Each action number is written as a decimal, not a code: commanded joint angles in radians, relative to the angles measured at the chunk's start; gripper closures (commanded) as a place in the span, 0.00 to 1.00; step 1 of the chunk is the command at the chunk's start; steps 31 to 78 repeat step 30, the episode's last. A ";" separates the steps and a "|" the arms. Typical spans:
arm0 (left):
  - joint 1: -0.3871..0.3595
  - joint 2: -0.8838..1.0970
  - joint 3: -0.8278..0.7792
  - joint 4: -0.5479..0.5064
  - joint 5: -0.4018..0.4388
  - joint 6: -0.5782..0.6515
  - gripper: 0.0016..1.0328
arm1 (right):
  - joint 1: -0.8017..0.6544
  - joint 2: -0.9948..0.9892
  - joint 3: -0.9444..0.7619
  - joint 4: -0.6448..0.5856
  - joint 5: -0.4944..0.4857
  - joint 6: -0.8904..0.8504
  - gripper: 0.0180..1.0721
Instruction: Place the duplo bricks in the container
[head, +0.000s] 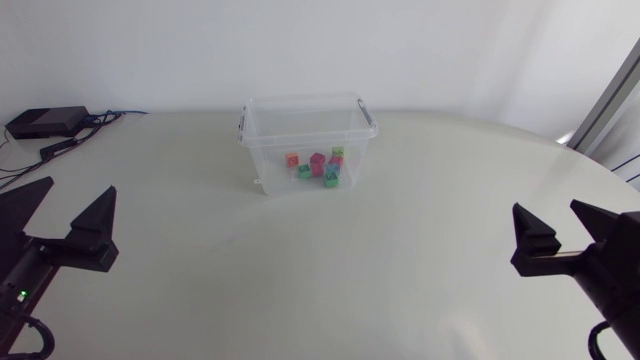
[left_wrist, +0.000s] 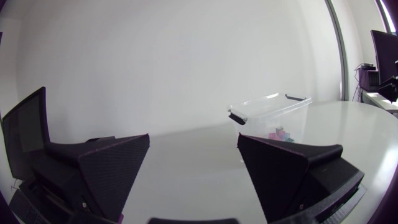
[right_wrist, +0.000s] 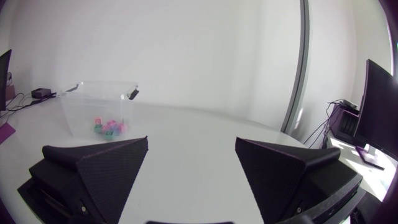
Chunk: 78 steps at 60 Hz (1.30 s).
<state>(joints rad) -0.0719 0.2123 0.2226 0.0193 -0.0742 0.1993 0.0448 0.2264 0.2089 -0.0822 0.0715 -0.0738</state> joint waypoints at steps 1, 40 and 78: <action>0.018 -0.044 -0.057 -0.002 0.018 -0.063 0.04 | -0.013 -0.047 -0.056 0.025 -0.015 0.032 0.04; 0.072 -0.212 -0.223 -0.019 0.074 -0.199 0.04 | -0.045 -0.226 -0.209 0.082 -0.072 0.074 0.04; 0.072 -0.212 -0.223 -0.019 0.074 -0.199 0.04 | -0.045 -0.226 -0.209 0.082 -0.072 0.074 0.04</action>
